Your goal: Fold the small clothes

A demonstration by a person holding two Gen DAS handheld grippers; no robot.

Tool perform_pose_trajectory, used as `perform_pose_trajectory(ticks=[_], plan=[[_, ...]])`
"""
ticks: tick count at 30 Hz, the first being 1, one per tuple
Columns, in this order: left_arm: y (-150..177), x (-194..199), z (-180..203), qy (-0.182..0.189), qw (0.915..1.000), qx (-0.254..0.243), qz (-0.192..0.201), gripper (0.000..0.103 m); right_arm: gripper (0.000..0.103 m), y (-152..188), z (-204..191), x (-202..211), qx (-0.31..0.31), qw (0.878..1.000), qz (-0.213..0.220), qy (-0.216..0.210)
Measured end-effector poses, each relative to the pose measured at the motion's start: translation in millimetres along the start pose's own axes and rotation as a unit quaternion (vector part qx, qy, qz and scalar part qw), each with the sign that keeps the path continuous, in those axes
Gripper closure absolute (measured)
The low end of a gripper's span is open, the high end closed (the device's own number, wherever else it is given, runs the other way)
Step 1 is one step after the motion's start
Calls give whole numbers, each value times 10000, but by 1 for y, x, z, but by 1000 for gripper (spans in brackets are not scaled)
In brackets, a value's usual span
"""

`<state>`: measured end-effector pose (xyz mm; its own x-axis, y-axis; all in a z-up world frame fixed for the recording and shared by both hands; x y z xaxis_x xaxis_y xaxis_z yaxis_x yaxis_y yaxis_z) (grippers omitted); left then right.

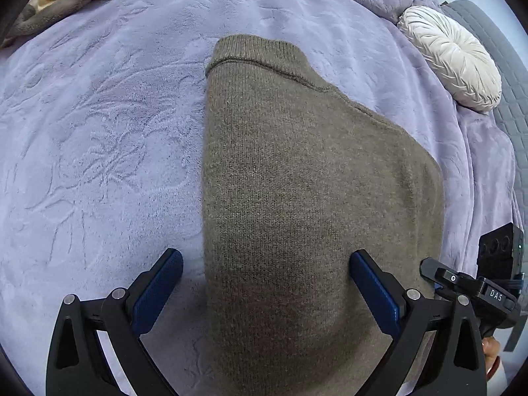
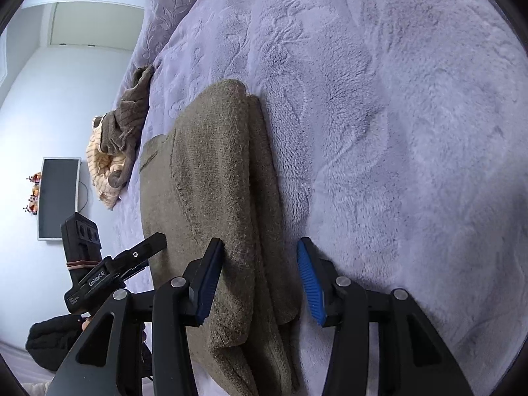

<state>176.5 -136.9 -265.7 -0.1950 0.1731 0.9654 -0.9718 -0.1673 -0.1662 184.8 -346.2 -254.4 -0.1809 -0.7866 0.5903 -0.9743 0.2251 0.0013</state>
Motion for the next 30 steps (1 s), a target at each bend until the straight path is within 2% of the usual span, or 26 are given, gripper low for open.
perform_pose_trajectory(ticks=[5, 9, 12, 15, 17, 21, 23, 30], plan=[[3, -6, 7, -32, 9997, -230, -14, 1, 49, 0, 3, -6, -118, 9994, -121, -287], [2, -8, 8, -27, 9998, -172, 17, 1, 48, -2, 3, -11, -276, 9985, -227, -407], [3, -9, 6, -22, 9998, -192, 25, 1, 48, -1, -8, -12, -43, 9989, -308, -363], [2, -10, 3, 5, 9998, -185, 2, 1, 49, 4, -37, -9, 373, 9963, -408, -650], [2, -11, 3, 11, 9998, -203, -5, 1, 49, 8, -47, -8, 642, 9951, -472, -594], [2, -11, 3, 18, 9997, -249, -8, 1, 48, 14, -30, -7, 788, 9950, -605, -78], [1, -12, 4, 21, 9996, -273, 12, 1, 47, 19, -15, -7, 718, 9949, -703, 22], [1, -13, 6, 47, 9997, -239, 40, 1, 40, 14, -6, -17, 346, 9952, -809, -435]])
Point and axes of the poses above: each gripper's, at about its wrist camera, not at the fingertips, and x roughly against the way its jaws point, z to its right, y to its underside, the point moved 9 cm from there along -x, roughly the way its jaws point, and after that the axes turned 8 degrees about -y, right-handed, at the moved point
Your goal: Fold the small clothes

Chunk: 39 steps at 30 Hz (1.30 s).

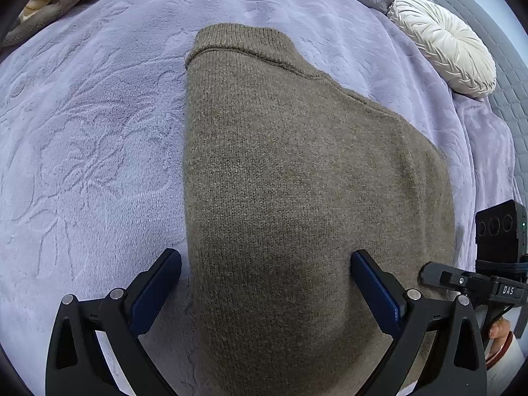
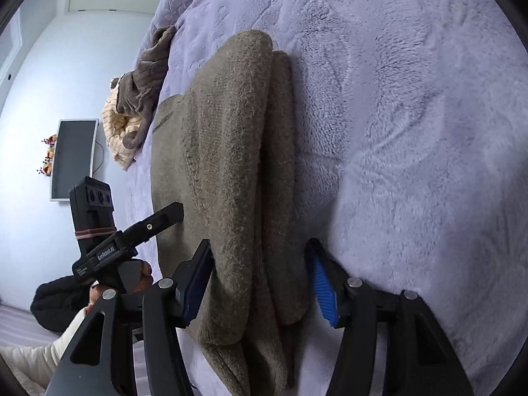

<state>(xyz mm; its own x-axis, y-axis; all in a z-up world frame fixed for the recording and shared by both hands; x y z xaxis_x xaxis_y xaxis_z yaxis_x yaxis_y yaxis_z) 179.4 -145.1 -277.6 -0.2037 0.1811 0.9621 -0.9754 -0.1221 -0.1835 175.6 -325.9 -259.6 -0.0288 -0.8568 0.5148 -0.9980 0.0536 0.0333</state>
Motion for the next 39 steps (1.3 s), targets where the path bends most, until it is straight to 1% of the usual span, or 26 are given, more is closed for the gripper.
perform_pose_trajectory(ticks=[2, 4, 5, 7, 9, 10, 12, 13, 14, 15, 16, 17, 20, 22, 25, 28, 31, 34, 39], plan=[[0, 0, -1, 24, 10000, 4, -1, 1, 40, -6, -10, -2, 103, 9999, 51, -93], [1, -1, -3, 43, 10000, 29, -5, 1, 40, -13, -28, -2, 359, 9989, 136, -271], [1, -2, -3, 59, 10000, 40, -16, 1, 40, -16, -33, -5, 422, 9986, 128, -294], [2, -2, -3, 64, 10000, 39, -17, 1, 41, -18, -33, -11, 477, 9987, 96, -117], [2, -2, -2, 52, 10000, 39, -14, 1, 41, -17, -25, -20, 475, 9988, 33, 119], [1, -2, -2, 42, 10000, 42, -6, 1, 42, -16, -20, -25, 423, 9989, 18, 225], [2, -1, -1, 10, 10000, 43, 51, 1, 42, -16, -16, -29, 262, 9995, 106, 172], [2, 2, 1, 7, 9999, 22, 115, 5, 43, -17, -16, -30, 141, 9997, 167, 139], [1, 4, 3, 38, 9998, -19, 175, 14, 46, -18, -16, -30, 77, 9997, 213, 123], [2, 8, 6, 84, 9996, -88, 248, 19, 56, -17, -18, -30, 36, 9997, 246, 65], [3, 13, 10, 72, 9993, -188, 313, 24, 62, -16, -21, -28, 13, 9996, 286, 19], [4, 16, 12, 106, 9990, -254, 351, 34, 64, -15, -23, -25, -22, 9994, 335, -70], [5, 25, 14, 297, 9983, -317, 381, 47, 67, -12, -32, -18, -198, 9979, 422, -438], [5, 33, 12, 494, 9979, -217, 357, 52, 68, -9, -40, -15, -239, 9971, 461, -558], [8, 48, 9, 766, 9963, -75, 375, 53, 68, -3, -56, -13, -231, 9961, 489, -692], [17, 68, 6, 920, 9948, -121, 431, 53, 68, 6, -73, -7, -271, 9940, 559, -898], [29, 89, 1, 1022, 9935, -213, 454, 53, 68, 20, -91, -1, -219, 9934, 606, -944], [46, 111, -7, 1072, 9926, -298, 489, 53, 68, 38, -109, -1, -236, 9929, 631, -983], [84, 145, -39, 1131, 9924, -310, 387, 53, 68, 83, -139, -10, -291, 9920, 665, -1032]])
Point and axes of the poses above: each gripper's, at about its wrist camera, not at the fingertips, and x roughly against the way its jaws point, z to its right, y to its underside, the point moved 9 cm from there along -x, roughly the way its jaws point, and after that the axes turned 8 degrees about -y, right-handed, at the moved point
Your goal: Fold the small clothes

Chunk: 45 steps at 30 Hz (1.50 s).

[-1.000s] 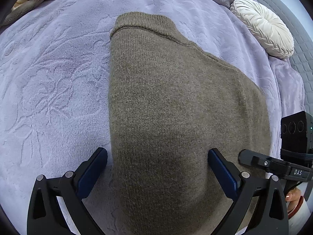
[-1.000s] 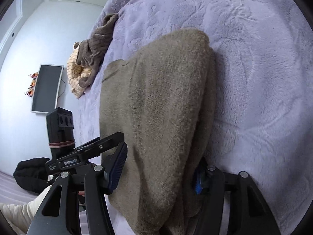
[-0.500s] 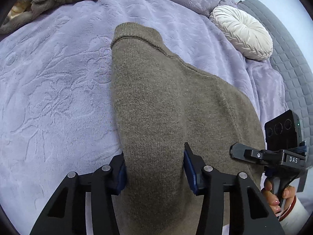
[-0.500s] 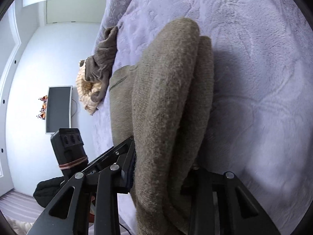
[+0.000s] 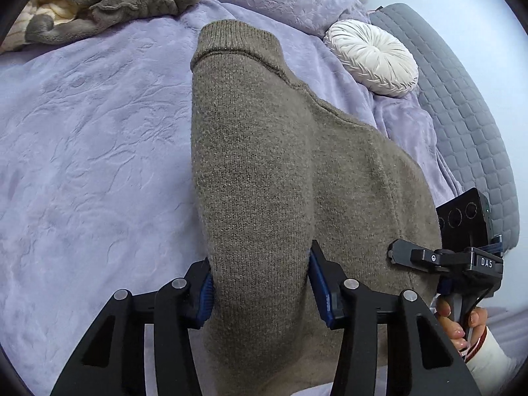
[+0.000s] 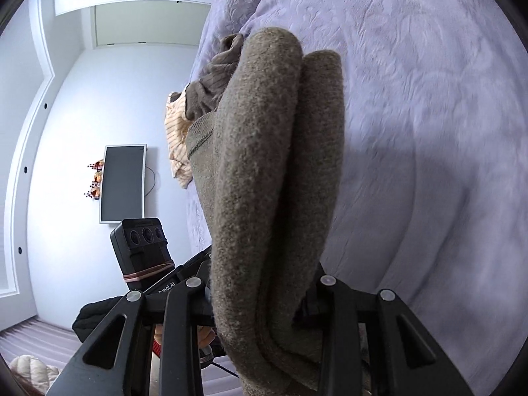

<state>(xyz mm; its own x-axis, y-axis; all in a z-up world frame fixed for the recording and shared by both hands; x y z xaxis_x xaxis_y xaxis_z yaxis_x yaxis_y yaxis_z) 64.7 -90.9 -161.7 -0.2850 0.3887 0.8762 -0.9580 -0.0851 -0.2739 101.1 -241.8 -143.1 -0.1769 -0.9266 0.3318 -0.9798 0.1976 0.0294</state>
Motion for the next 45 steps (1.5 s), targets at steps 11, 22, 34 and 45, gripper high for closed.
perform_pose_trajectory(ticks=[11, 22, 34, 45], plan=[[90, 47, -86, -448, 9982, 128, -391, 53, 68, 109, -9, -71, -524, 9984, -211, -43], [111, 39, -173, -1100, 9891, 945, -253, 52, 61, 102, 44, -111, 24, 9789, -758, 1899], [127, 68, -139, -1010, 9945, 266, -82, 52, 87, 93, 41, -33, 739, 9348, -229, 3465], [166, 31, -90, -848, 9948, -396, -411, 51, 88, 169, 33, -82, 1124, 9286, -924, 3415]])
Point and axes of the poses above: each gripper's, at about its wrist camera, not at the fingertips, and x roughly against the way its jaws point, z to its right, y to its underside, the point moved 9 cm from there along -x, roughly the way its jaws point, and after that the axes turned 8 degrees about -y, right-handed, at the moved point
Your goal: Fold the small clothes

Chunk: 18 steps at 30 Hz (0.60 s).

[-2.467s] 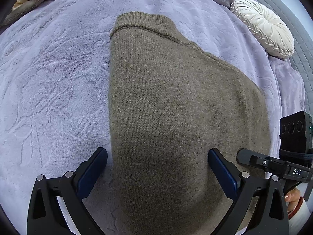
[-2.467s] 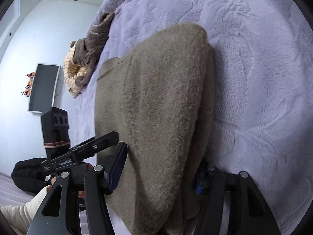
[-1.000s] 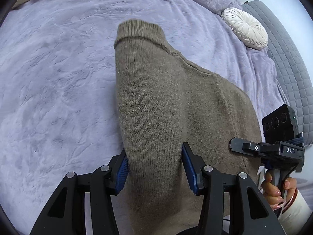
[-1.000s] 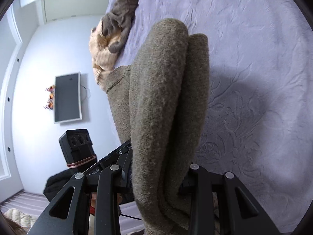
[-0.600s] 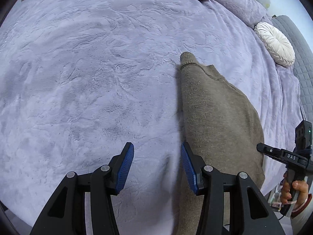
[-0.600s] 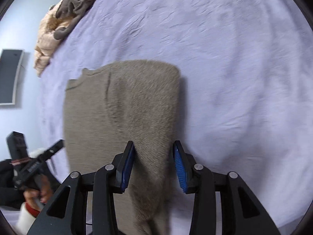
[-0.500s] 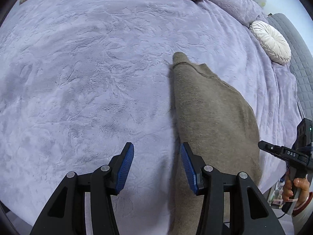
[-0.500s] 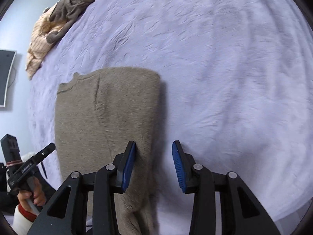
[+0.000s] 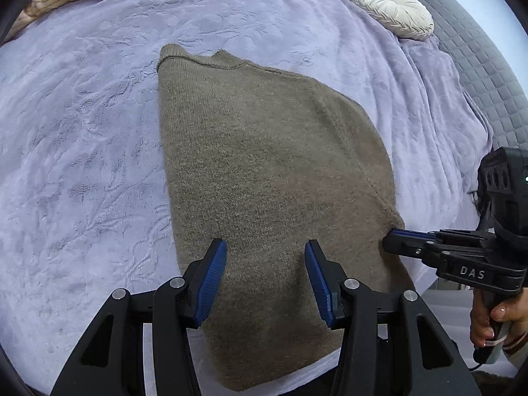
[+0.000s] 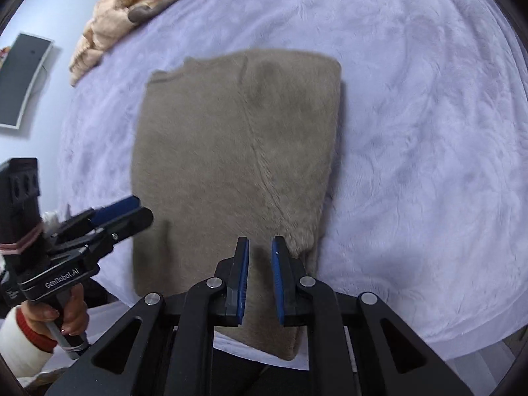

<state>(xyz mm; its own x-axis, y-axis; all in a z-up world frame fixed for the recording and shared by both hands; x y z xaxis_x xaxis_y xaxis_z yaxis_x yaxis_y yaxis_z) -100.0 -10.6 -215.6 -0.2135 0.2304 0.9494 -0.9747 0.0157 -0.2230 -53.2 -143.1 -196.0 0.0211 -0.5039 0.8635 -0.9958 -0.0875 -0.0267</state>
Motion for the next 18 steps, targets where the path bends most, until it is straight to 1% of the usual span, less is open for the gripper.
perform_pose_trajectory(ticks=[1, 3, 6, 10, 14, 16, 18], plan=[[2, 0, 0, 32, 10000, 6, 8, 51, 93, 4, 5, -3, -10, 10000, -13, 87], [3, 2, 0, 23, 10000, -38, -1, 51, 95, 11, 16, -8, -65, 9997, -52, 221], [7, 4, 1, -72, 9999, -131, -7, 51, 96, 15, 20, -10, -242, 9995, -9, 201], [13, 11, -2, -103, 9999, -77, -51, 51, 96, 20, 17, -4, -341, 9990, 18, 288], [21, 15, -8, -124, 9998, 26, -152, 51, 95, 30, 15, 0, -511, 9983, -11, 276], [25, 16, -9, -148, 9997, 54, -193, 51, 92, 35, 16, 2, -665, 9975, 5, 231], [30, 17, -10, -195, 9995, 71, -248, 51, 92, 39, 17, 4, -810, 9965, 26, 224]])
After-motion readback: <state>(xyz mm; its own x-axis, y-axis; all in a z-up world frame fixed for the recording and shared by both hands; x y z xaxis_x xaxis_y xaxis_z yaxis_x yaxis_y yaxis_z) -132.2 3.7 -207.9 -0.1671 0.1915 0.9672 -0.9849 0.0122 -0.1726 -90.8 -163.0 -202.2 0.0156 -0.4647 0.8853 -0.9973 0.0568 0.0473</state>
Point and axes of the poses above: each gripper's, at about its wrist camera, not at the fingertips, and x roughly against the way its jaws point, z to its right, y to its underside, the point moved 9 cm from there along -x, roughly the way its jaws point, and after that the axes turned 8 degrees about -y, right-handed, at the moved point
